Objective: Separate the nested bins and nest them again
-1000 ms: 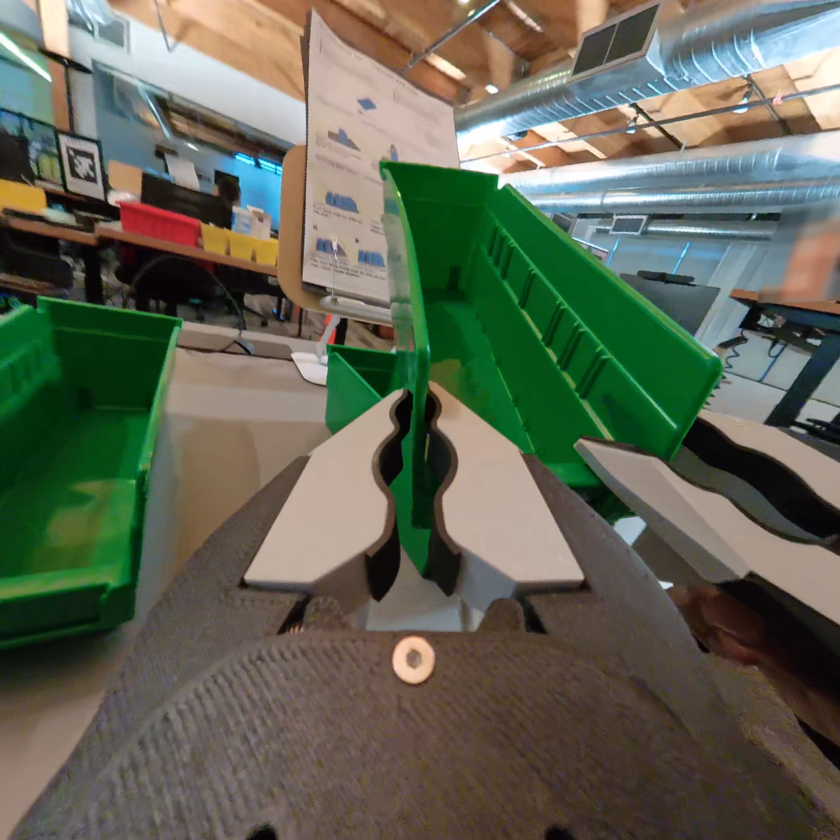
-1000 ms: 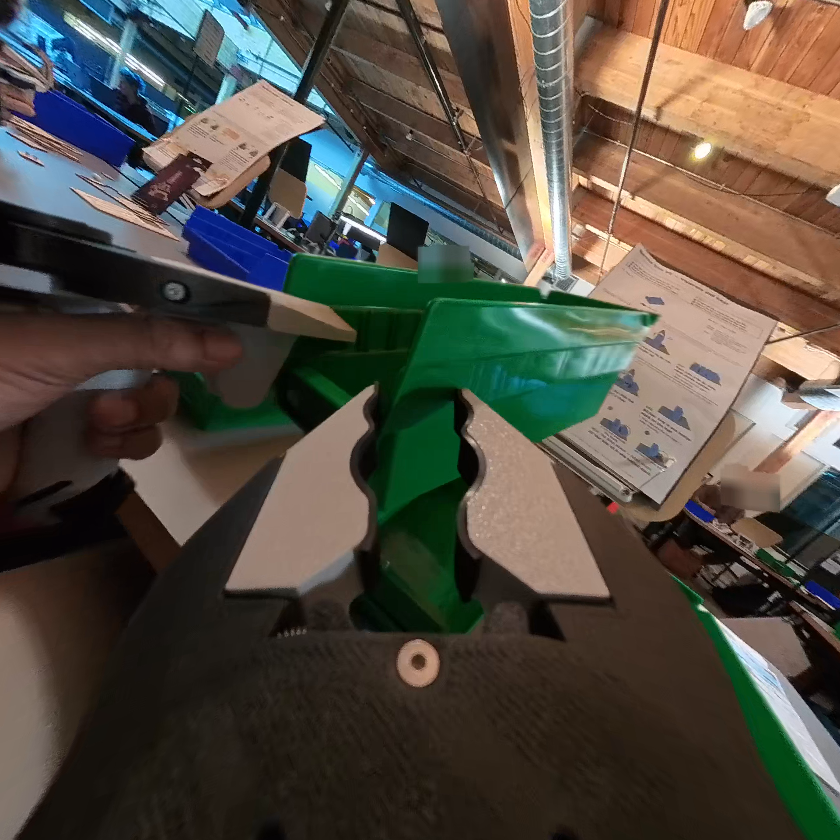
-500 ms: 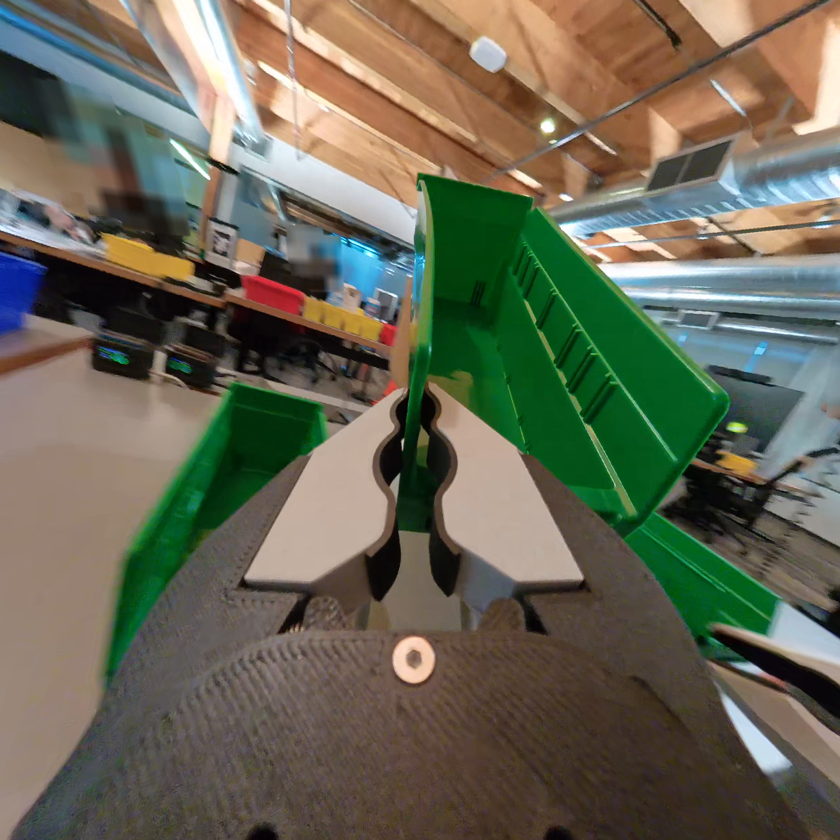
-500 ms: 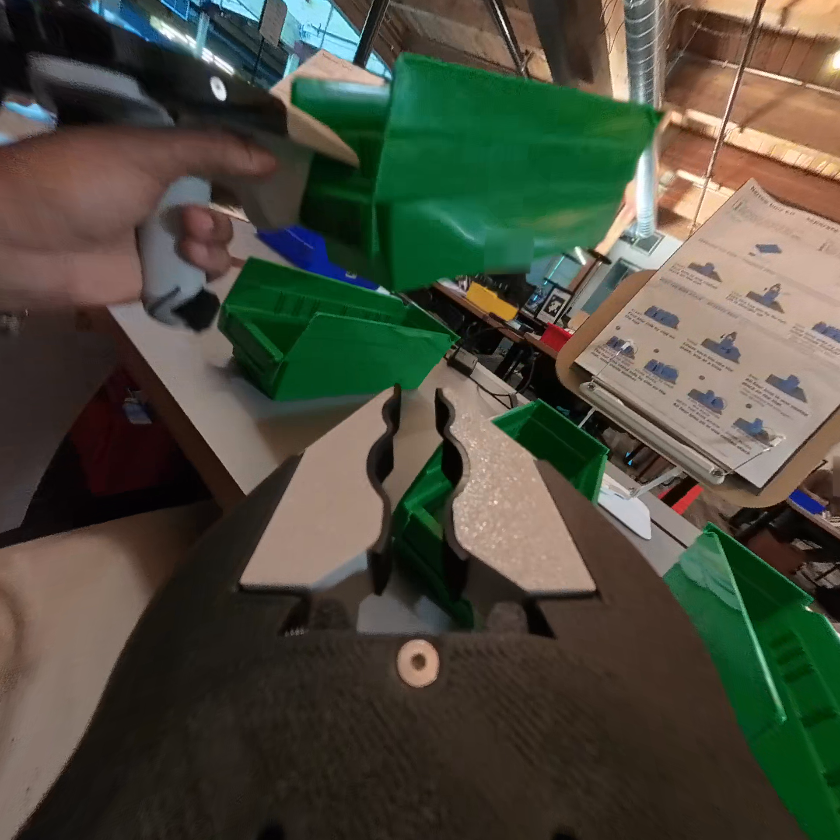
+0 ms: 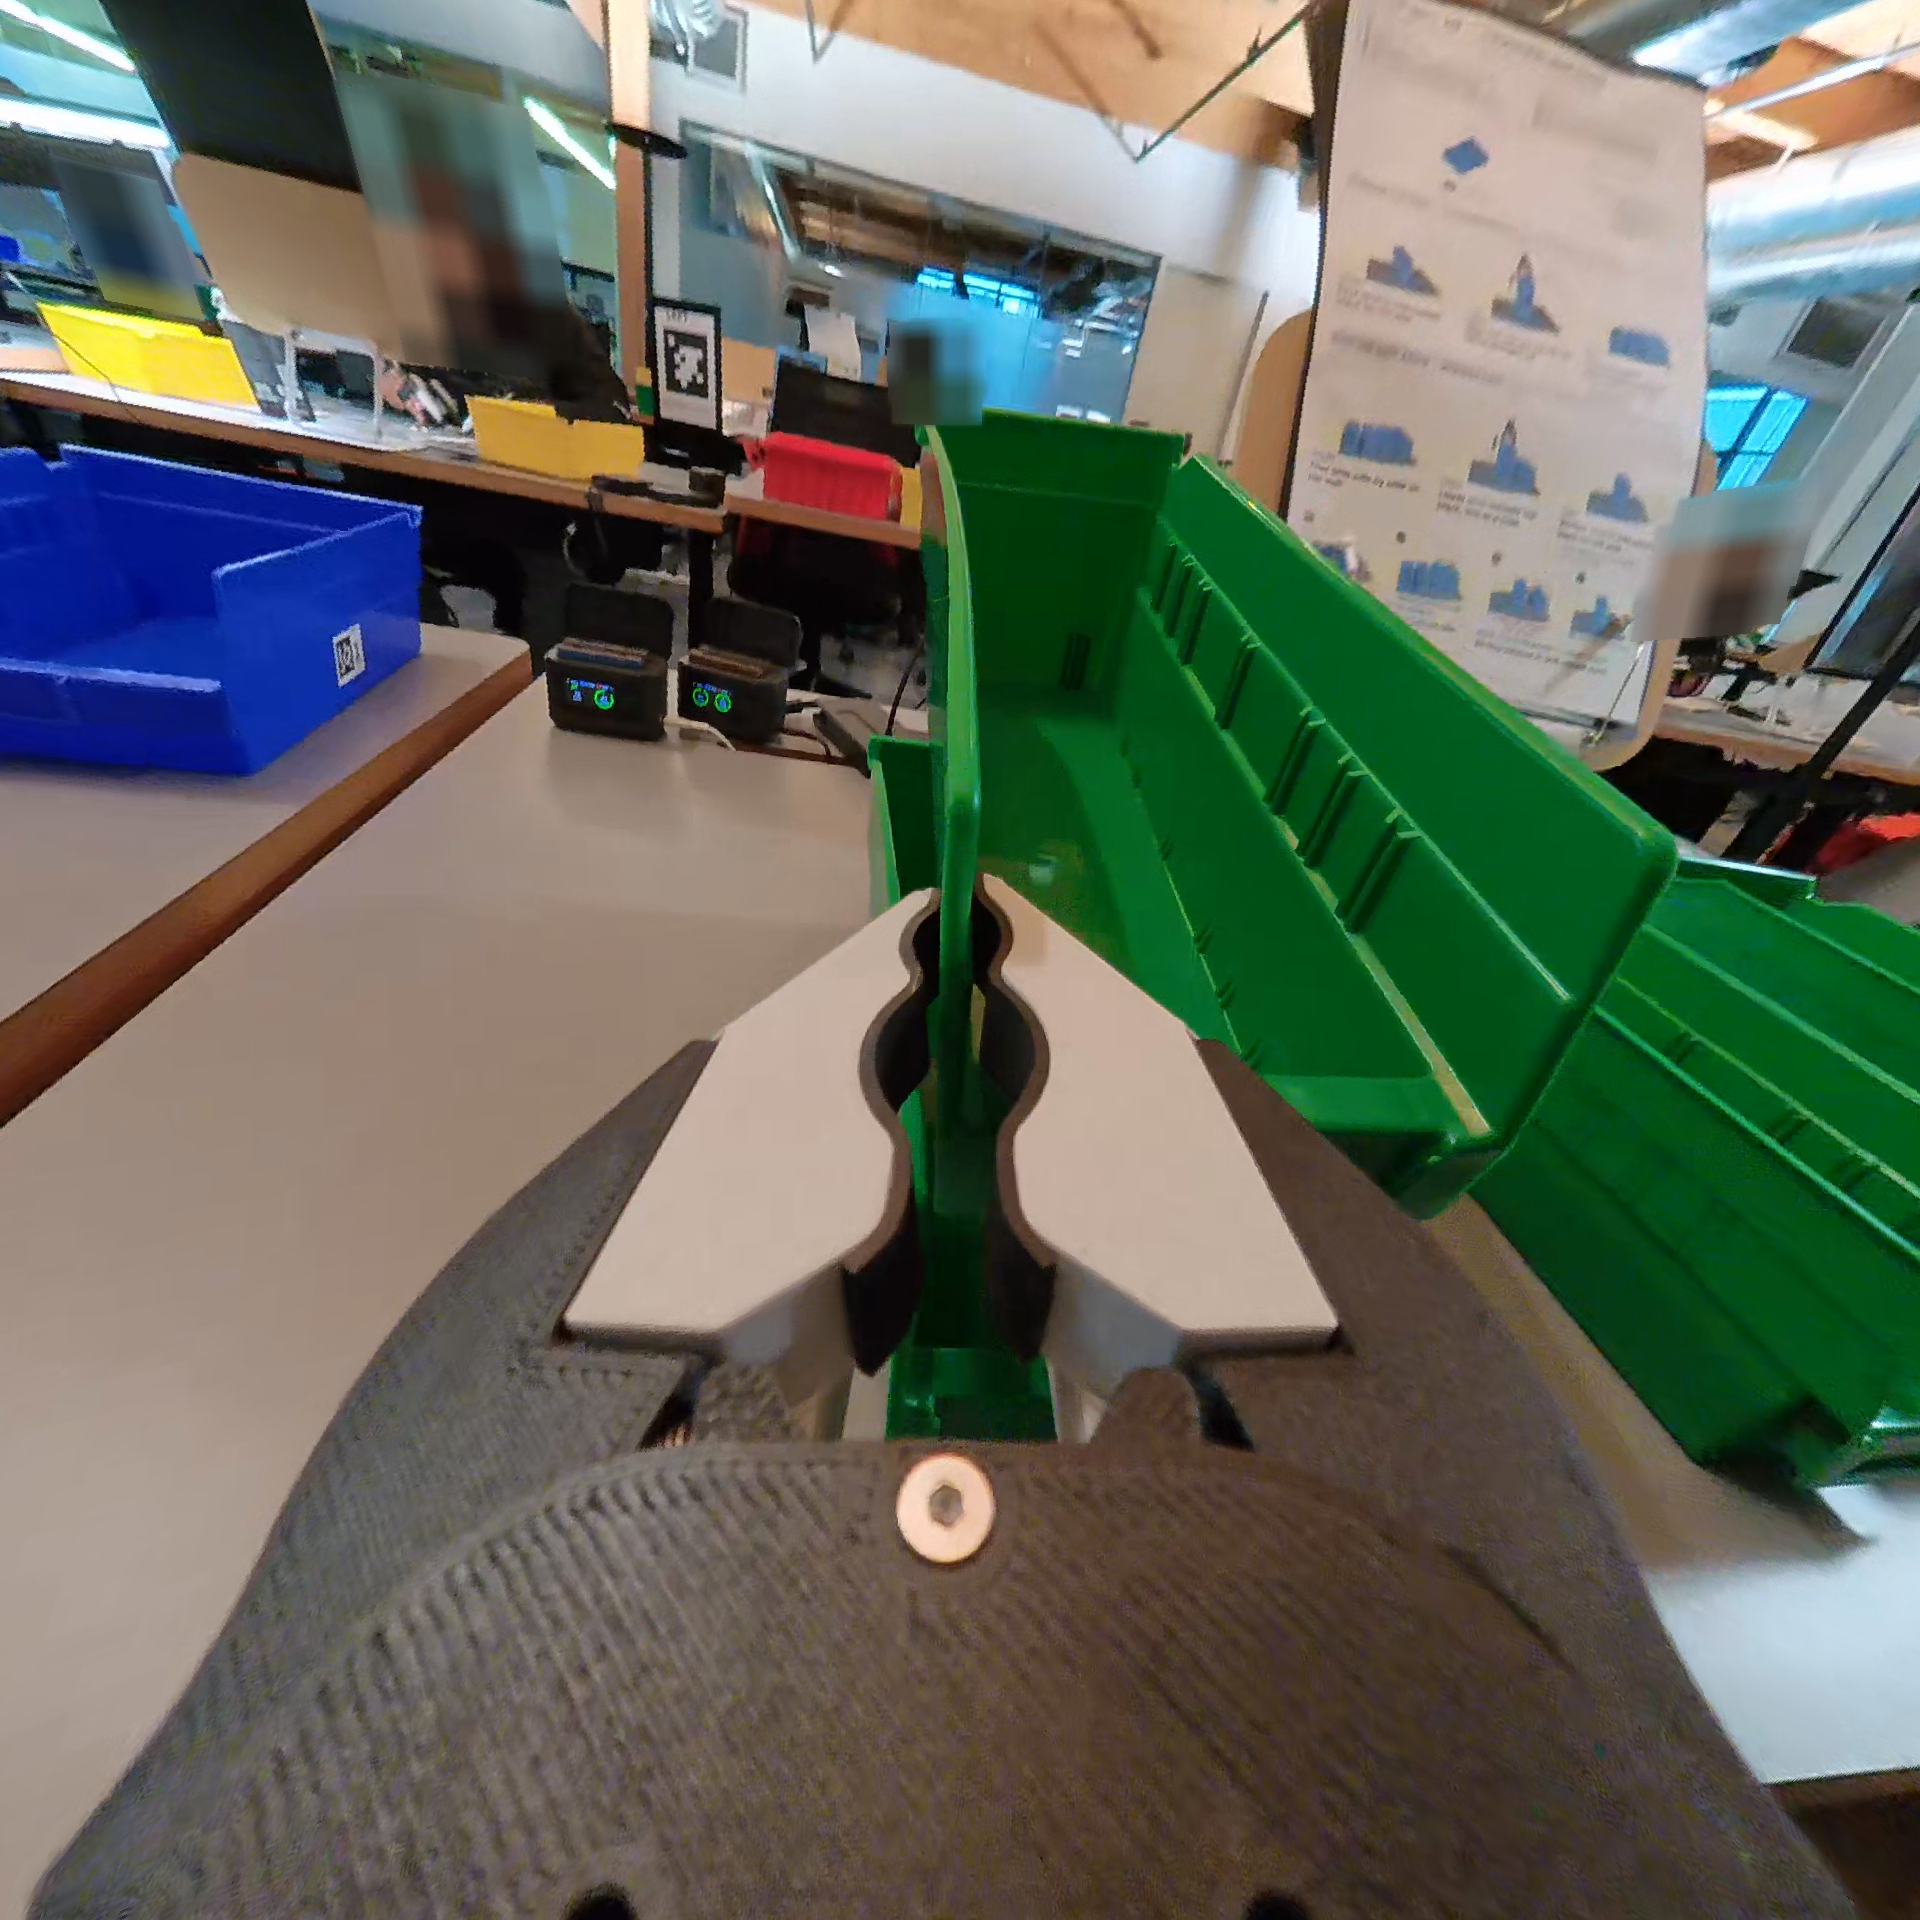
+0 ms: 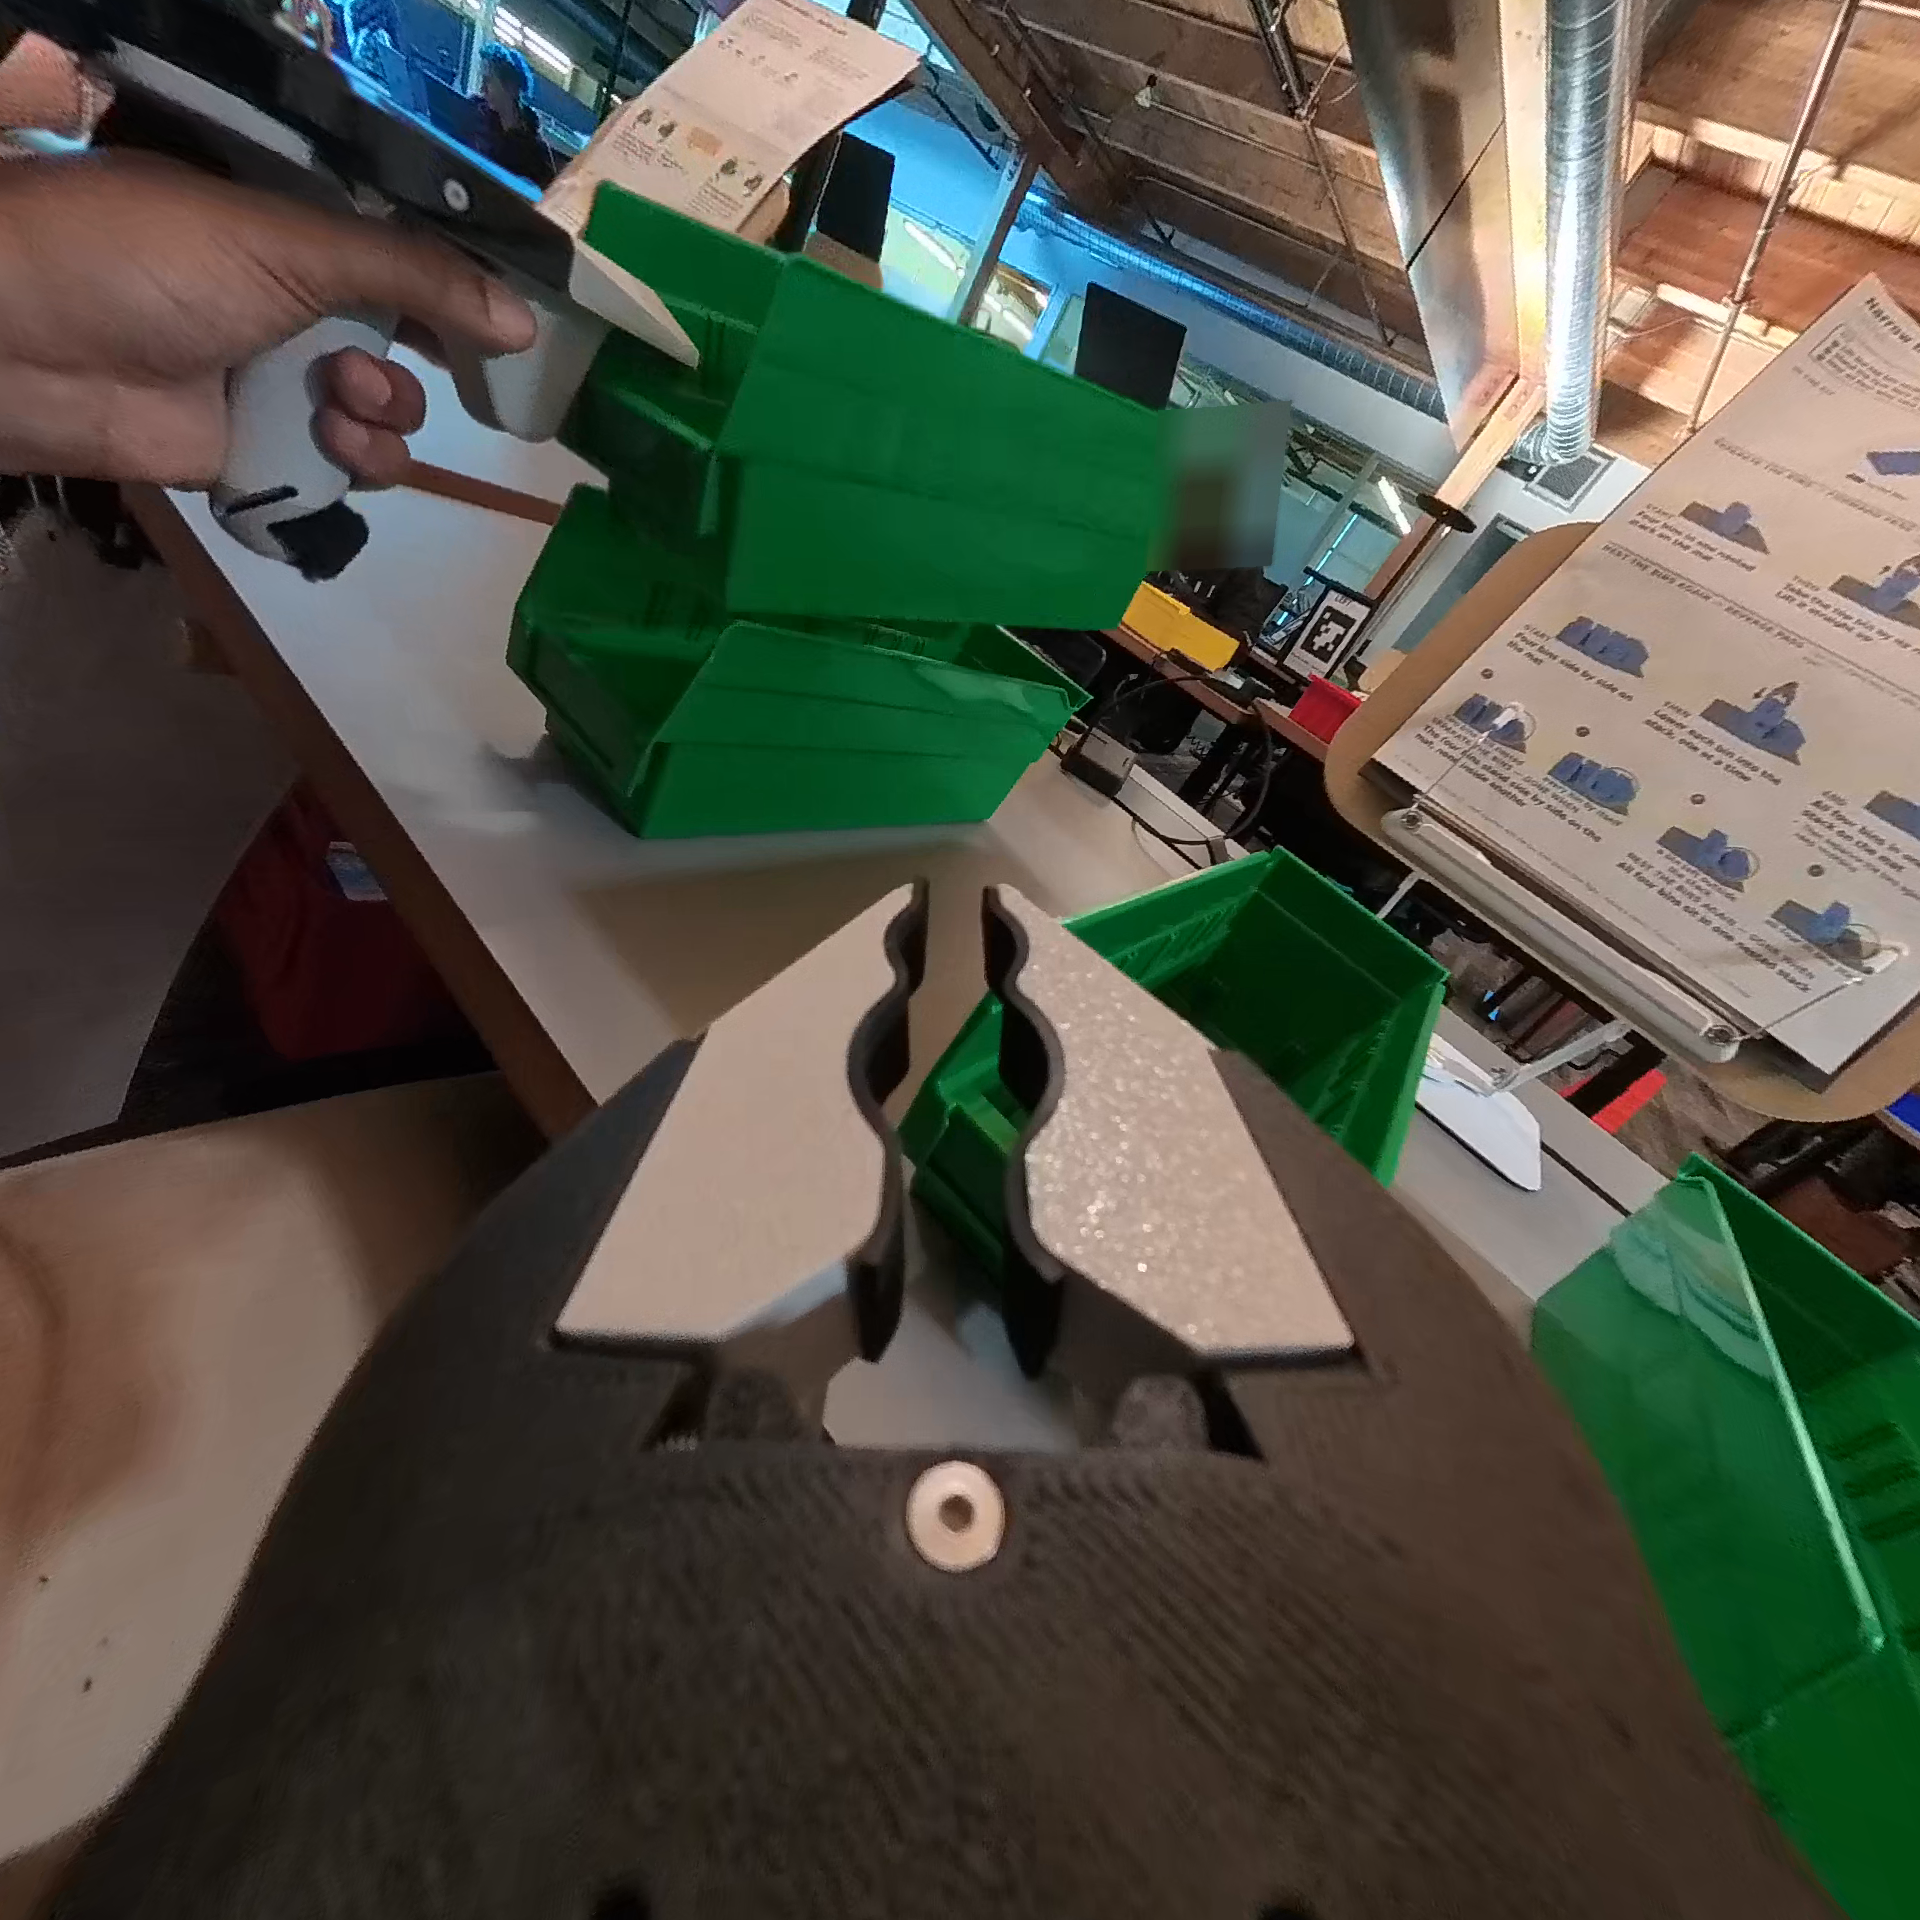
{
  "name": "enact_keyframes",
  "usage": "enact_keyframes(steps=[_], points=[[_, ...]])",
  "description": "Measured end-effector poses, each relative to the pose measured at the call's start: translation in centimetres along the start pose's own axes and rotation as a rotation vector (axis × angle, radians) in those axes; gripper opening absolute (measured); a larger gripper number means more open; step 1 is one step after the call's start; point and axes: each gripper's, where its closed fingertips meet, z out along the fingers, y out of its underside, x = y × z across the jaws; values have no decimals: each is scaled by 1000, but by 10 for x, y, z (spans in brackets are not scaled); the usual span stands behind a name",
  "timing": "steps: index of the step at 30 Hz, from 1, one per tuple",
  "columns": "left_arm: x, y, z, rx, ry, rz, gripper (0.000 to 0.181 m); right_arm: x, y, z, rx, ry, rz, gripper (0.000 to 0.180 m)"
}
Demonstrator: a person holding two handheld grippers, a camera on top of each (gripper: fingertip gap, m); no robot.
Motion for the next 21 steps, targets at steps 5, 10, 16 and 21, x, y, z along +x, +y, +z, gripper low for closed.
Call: enact_keyframes(steps=[5,10,16,21], points=[[-2,8,2,-28,-31,39,0,2,-1,-2,7,0,5,8],[-1,14,4,-57,-19,39,0,4,0,-2,7,0,12,8],[-3,20,6,-77,-26,47,0,2,0,-2,6,-4,6,8],[-5,26,8,-100,-14,33,0,1,0,-2,5,-6,2,8]])
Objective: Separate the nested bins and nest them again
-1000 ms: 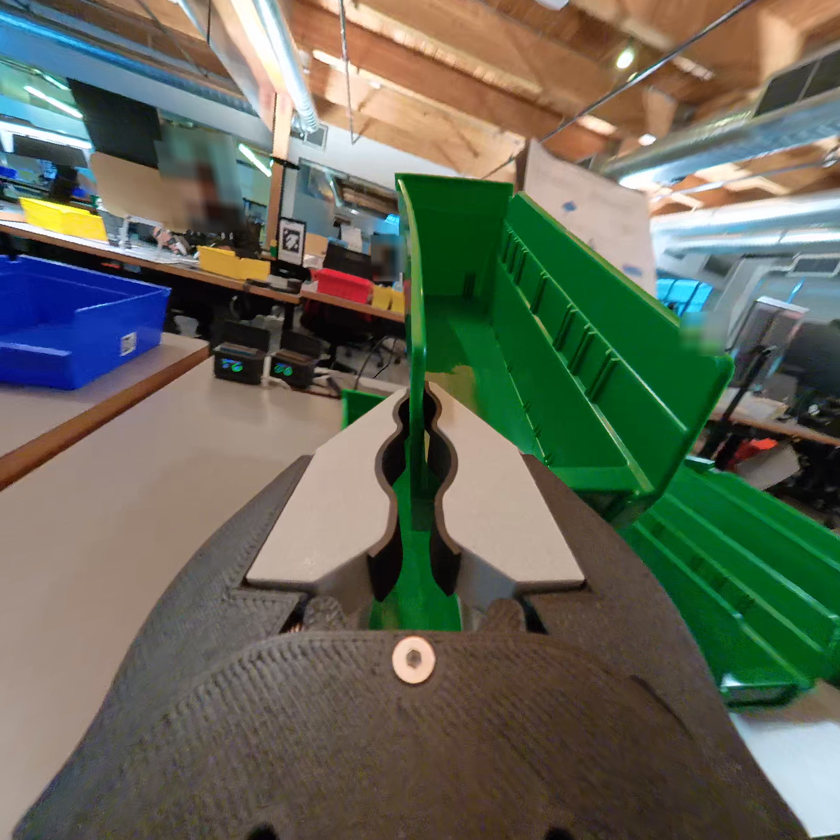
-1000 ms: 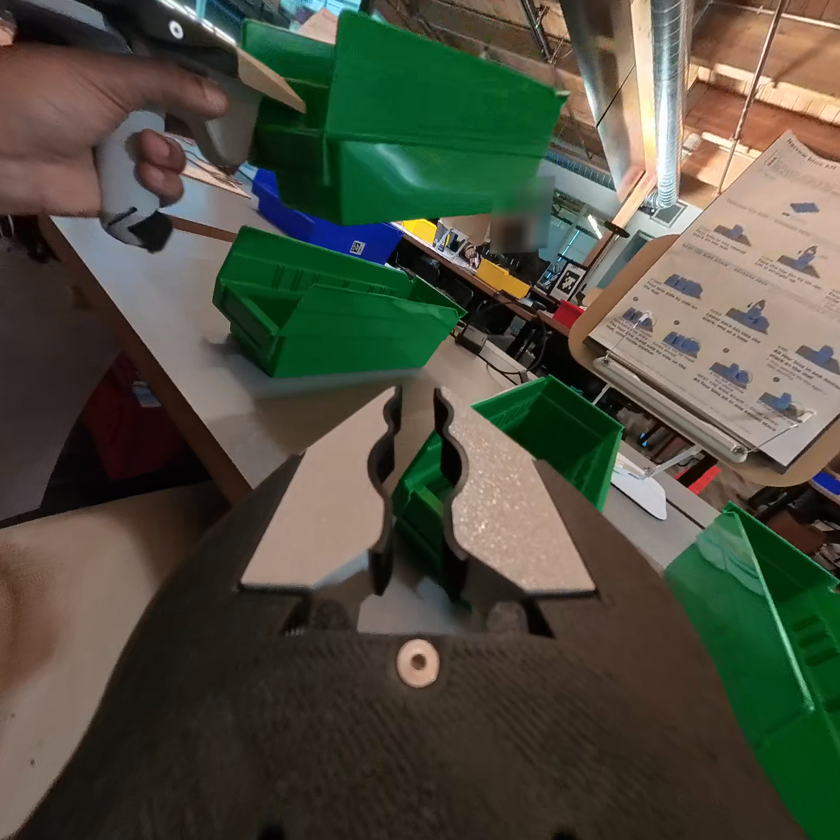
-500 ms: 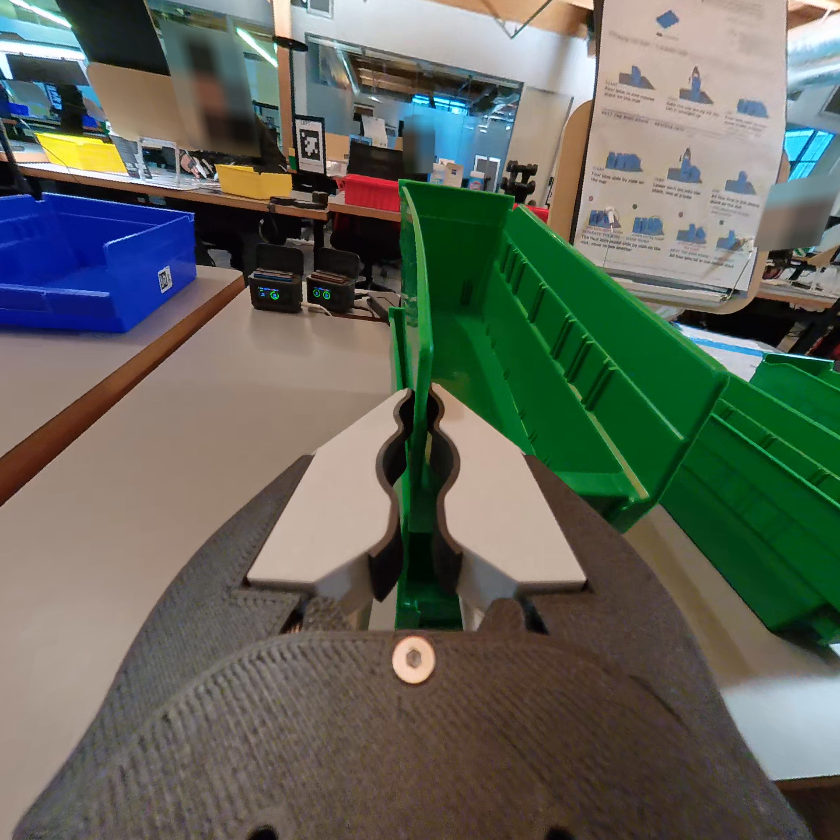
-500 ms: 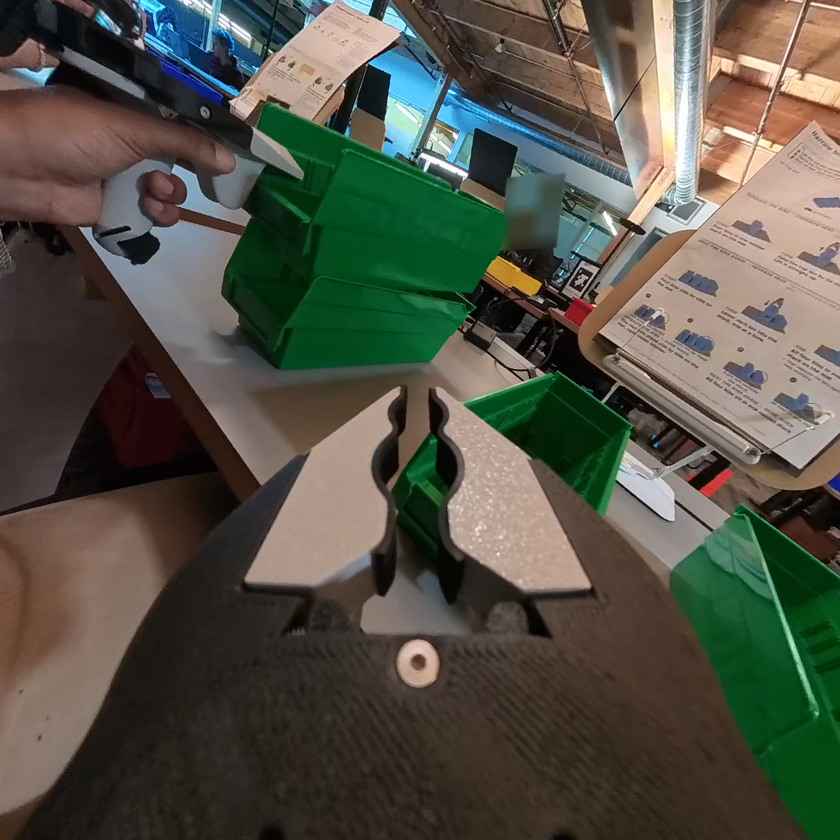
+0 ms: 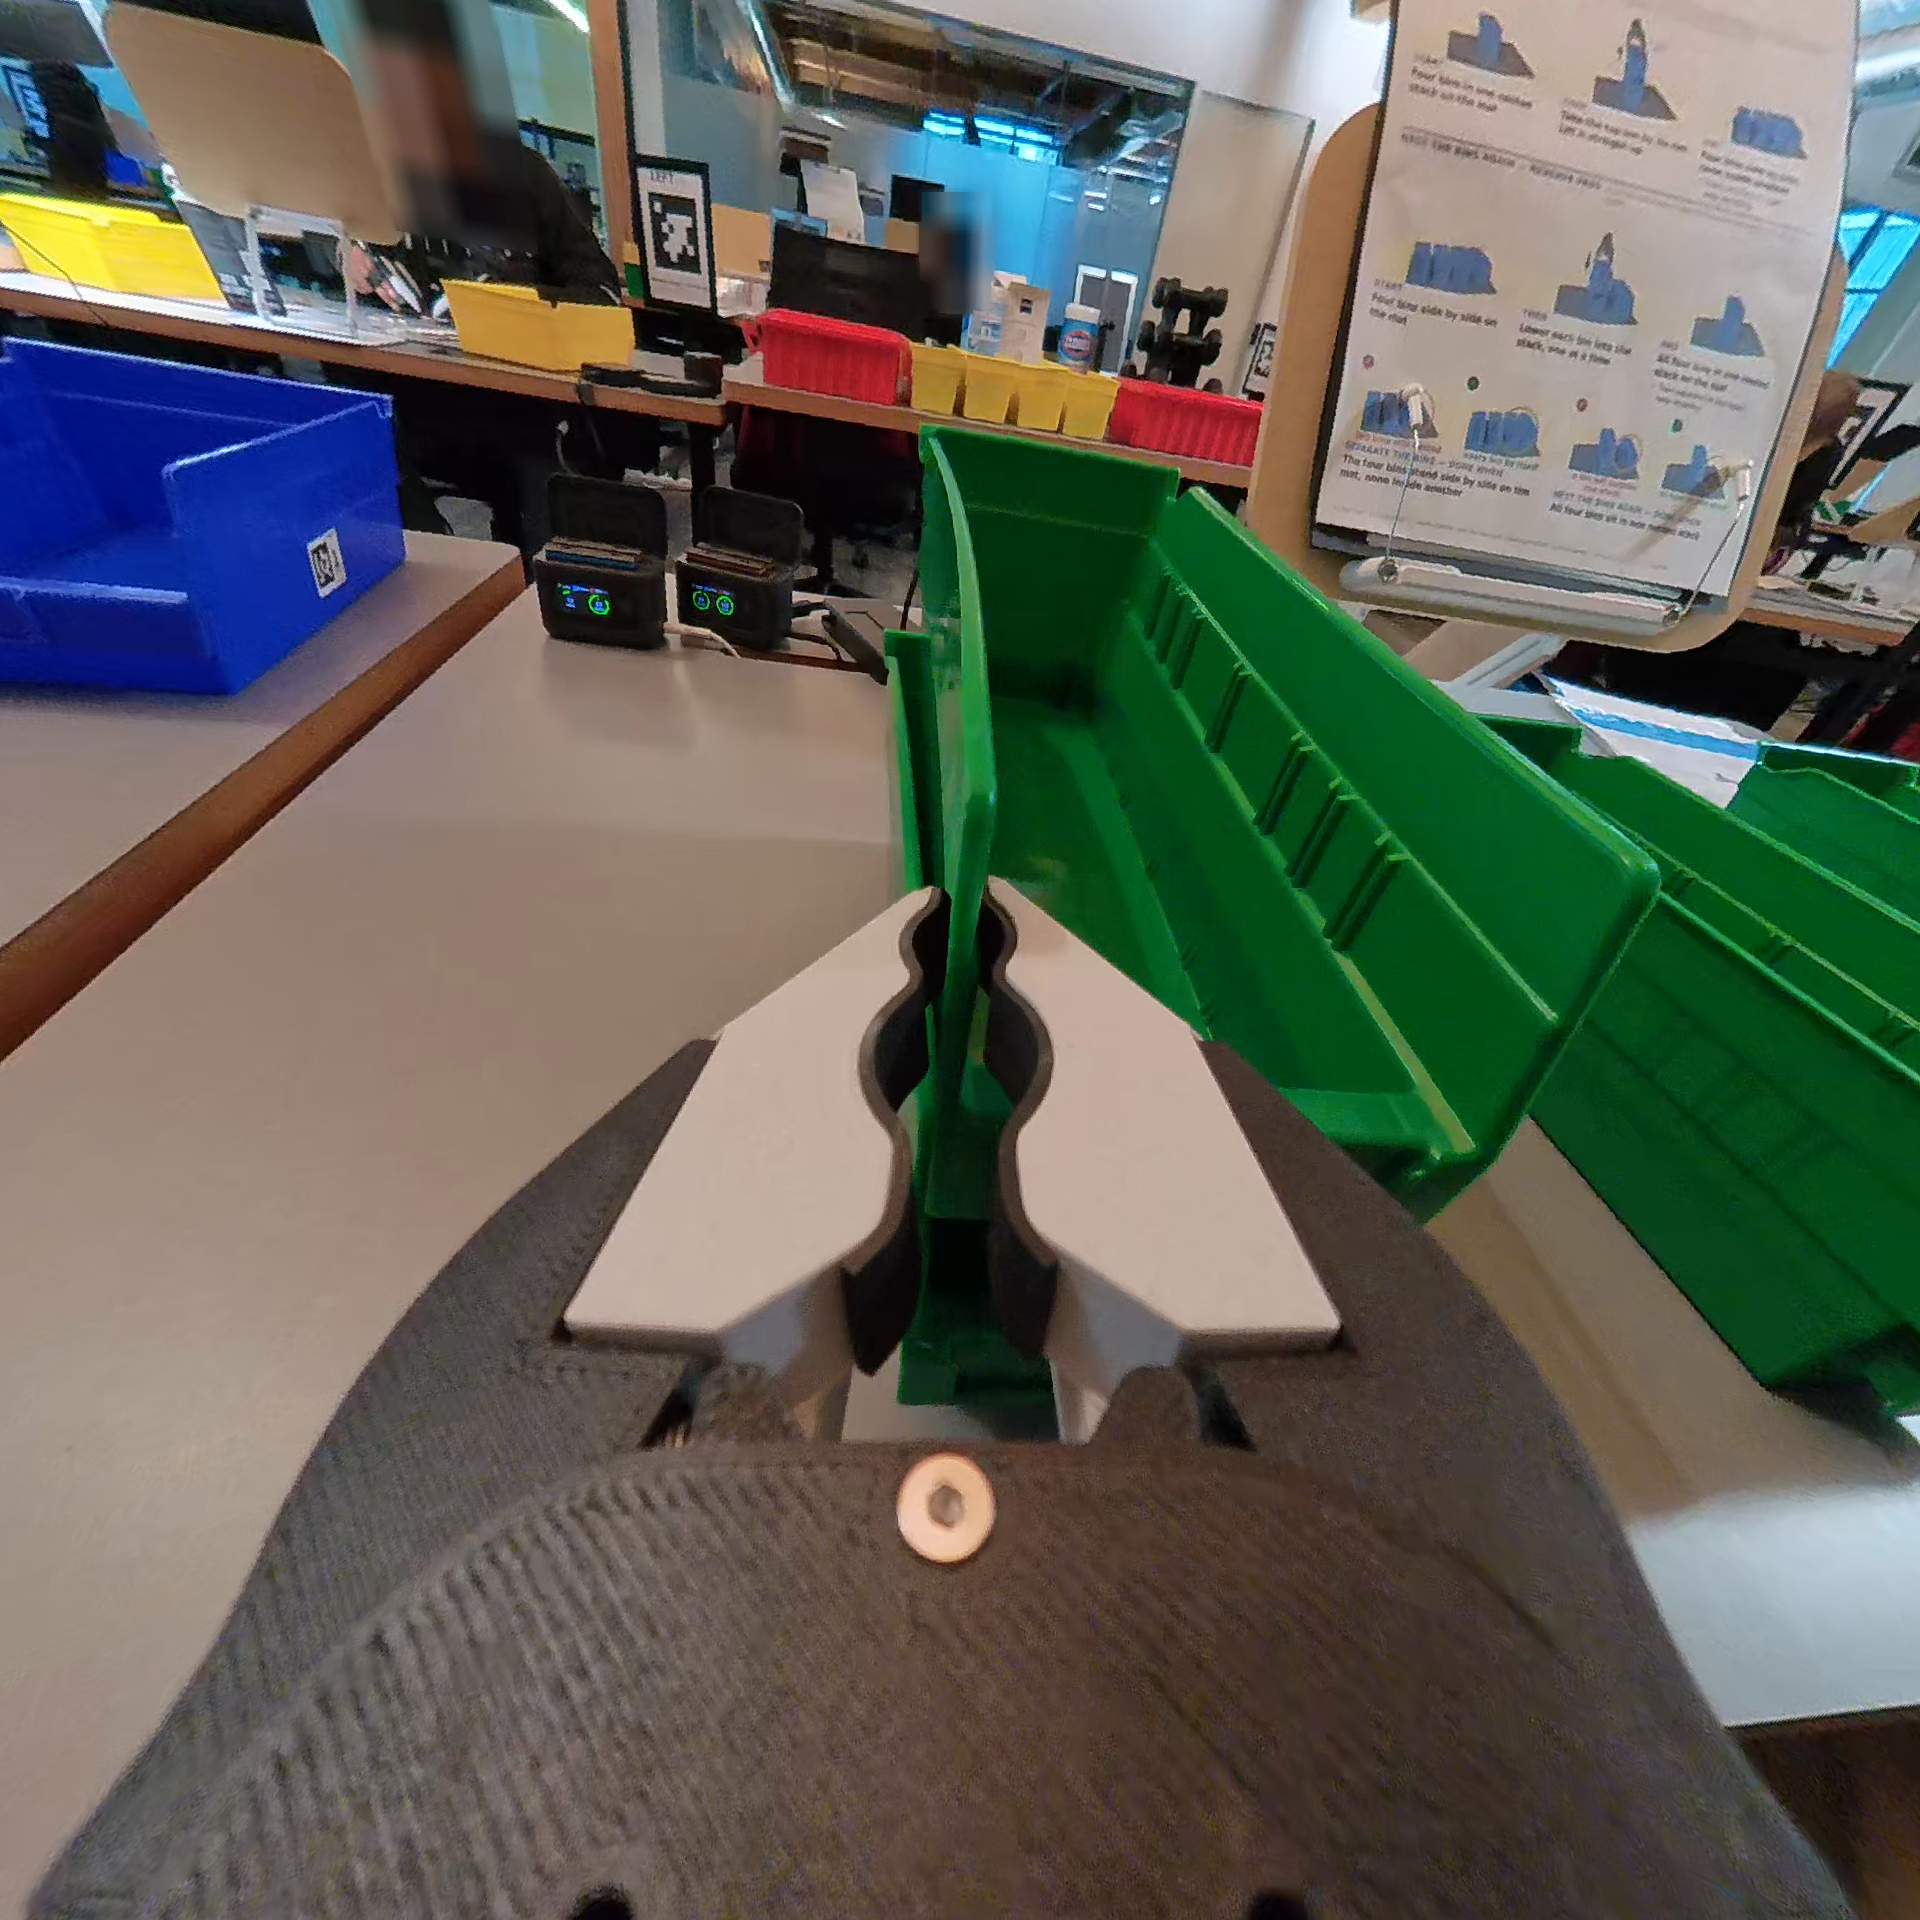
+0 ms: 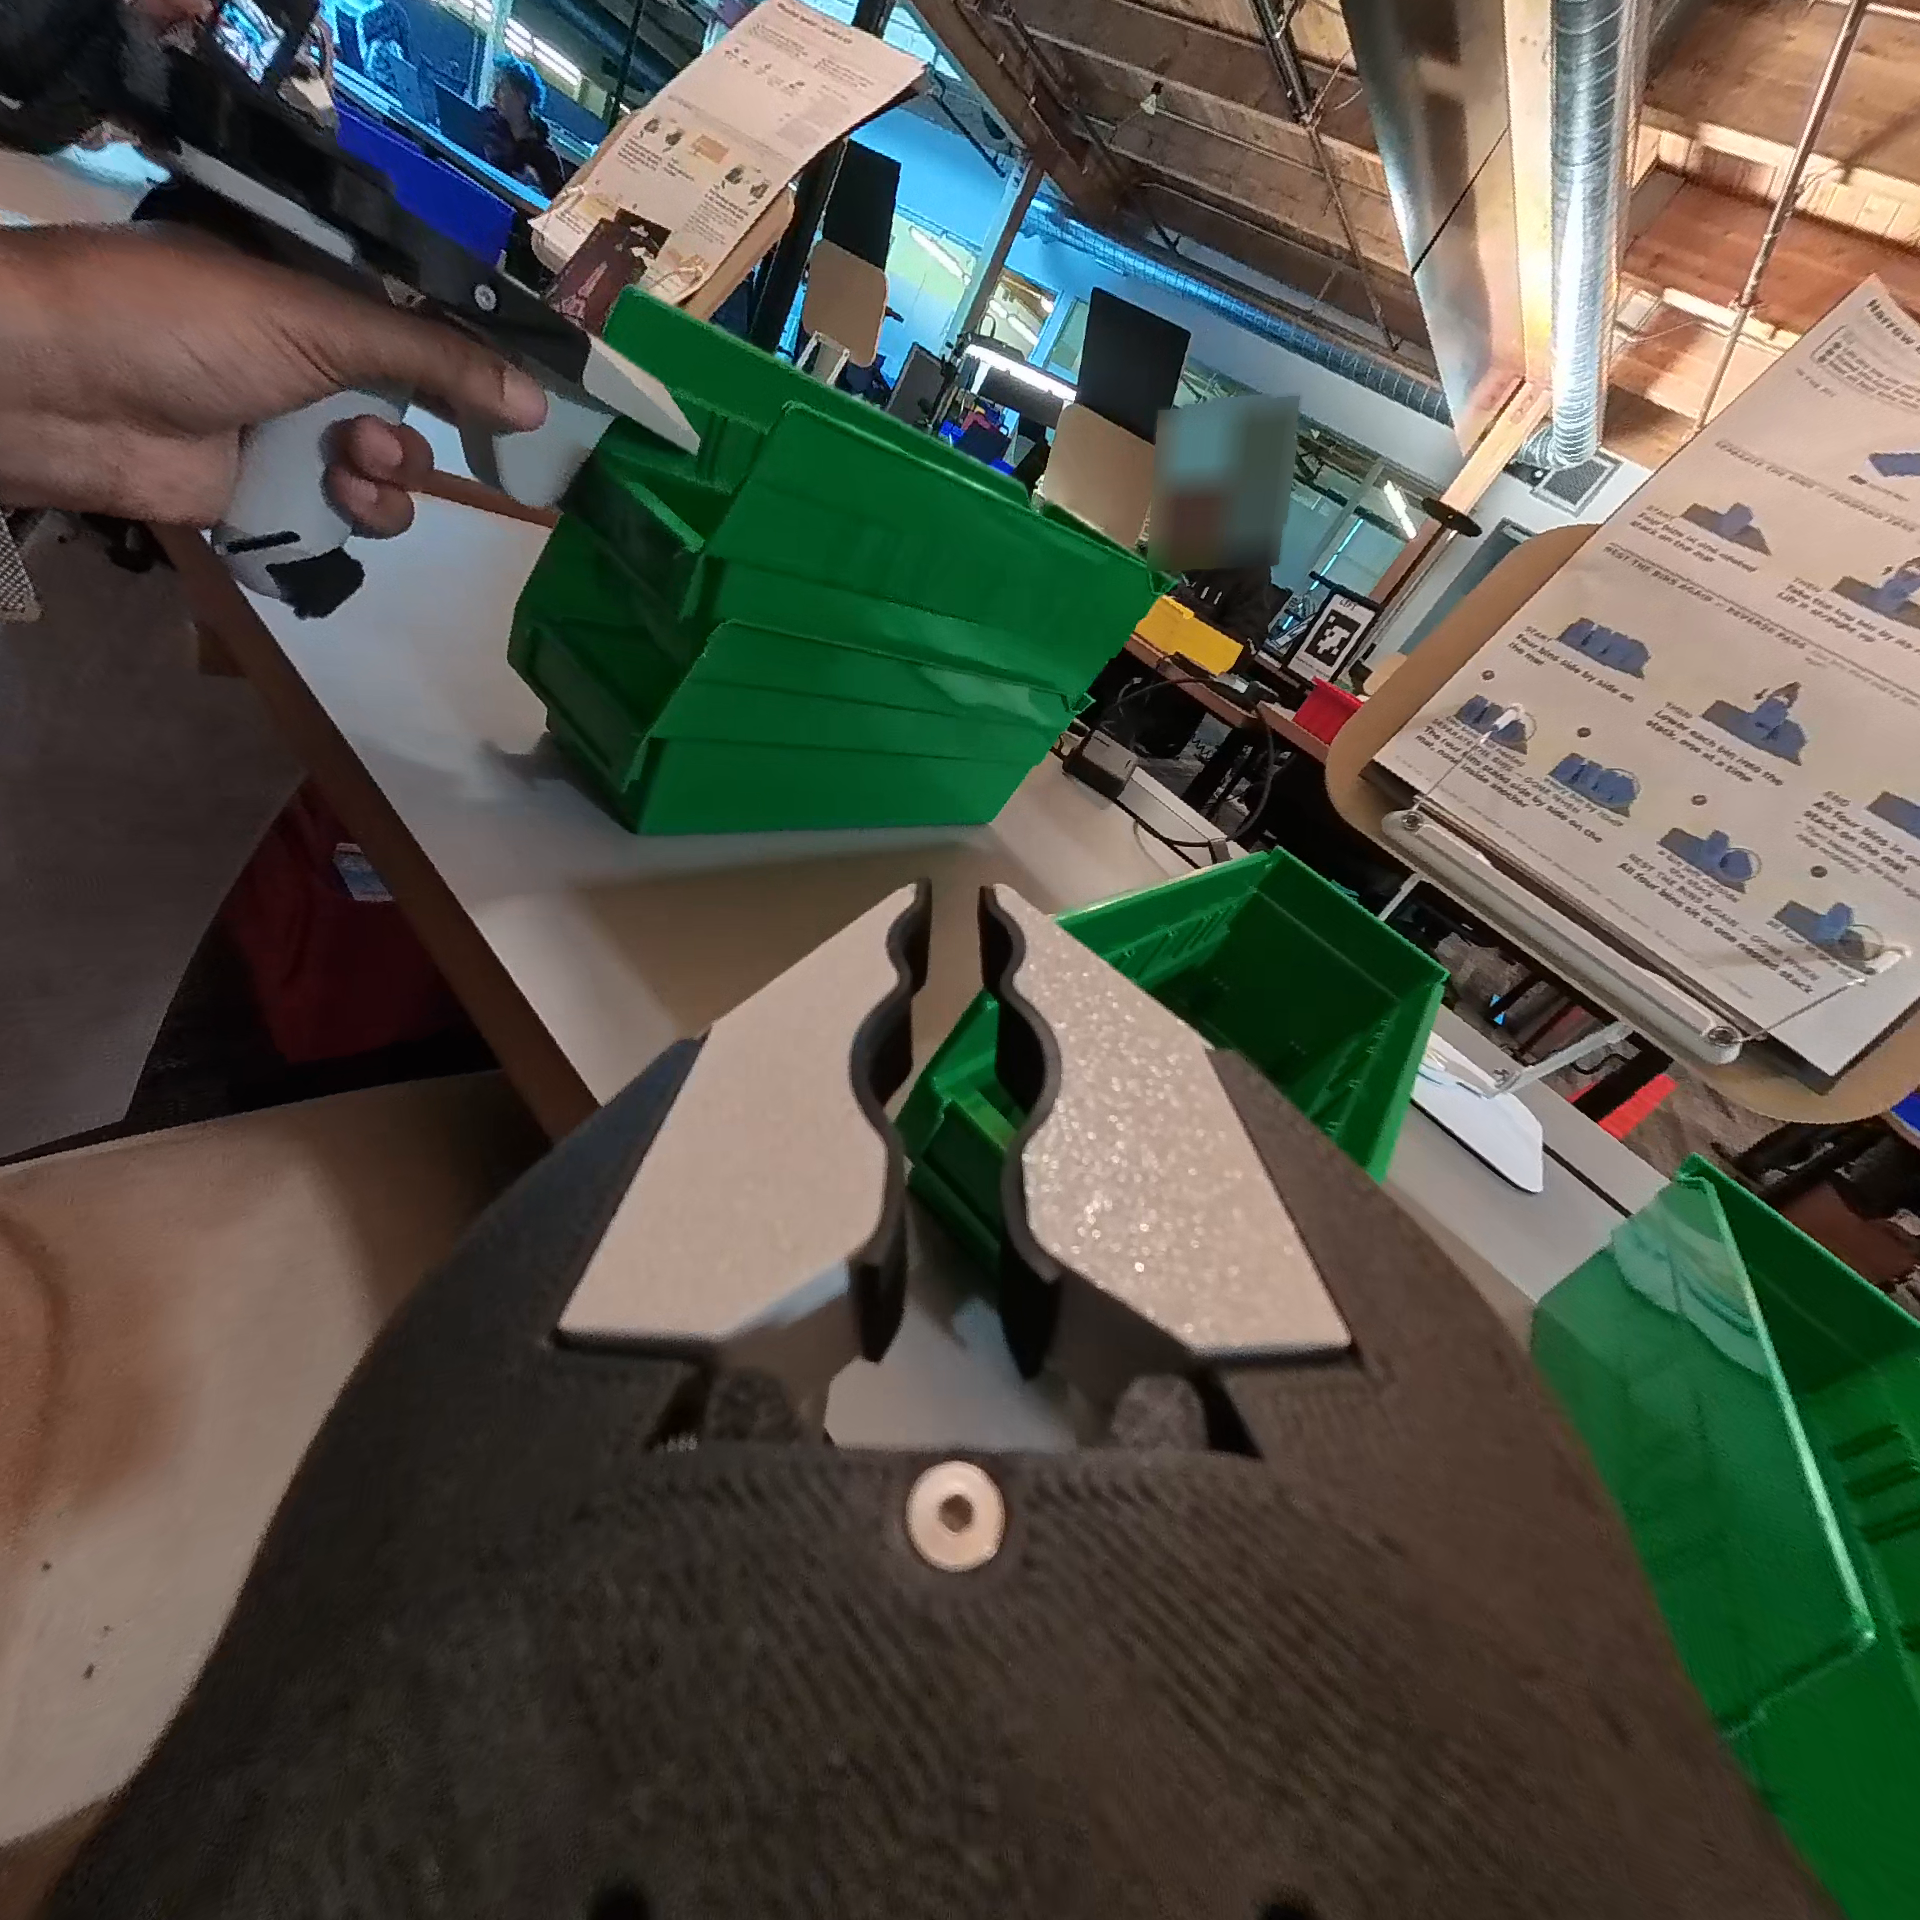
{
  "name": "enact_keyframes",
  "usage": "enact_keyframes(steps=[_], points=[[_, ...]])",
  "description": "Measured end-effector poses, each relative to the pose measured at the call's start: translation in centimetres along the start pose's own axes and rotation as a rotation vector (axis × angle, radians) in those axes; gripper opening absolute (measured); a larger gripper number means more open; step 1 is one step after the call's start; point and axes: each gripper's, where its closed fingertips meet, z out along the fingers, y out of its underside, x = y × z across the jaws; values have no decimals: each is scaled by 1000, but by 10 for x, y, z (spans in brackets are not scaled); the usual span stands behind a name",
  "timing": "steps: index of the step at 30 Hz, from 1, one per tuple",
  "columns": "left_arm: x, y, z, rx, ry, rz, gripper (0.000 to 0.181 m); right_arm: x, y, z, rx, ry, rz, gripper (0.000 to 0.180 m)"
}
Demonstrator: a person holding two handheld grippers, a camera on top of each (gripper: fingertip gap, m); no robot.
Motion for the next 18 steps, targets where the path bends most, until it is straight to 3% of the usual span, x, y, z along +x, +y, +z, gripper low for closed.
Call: enact_keyframes(steps=[18], points=[[-2,16,2,-47,-11,-11,0,-4,0,1,-1,-7,-15,7]])
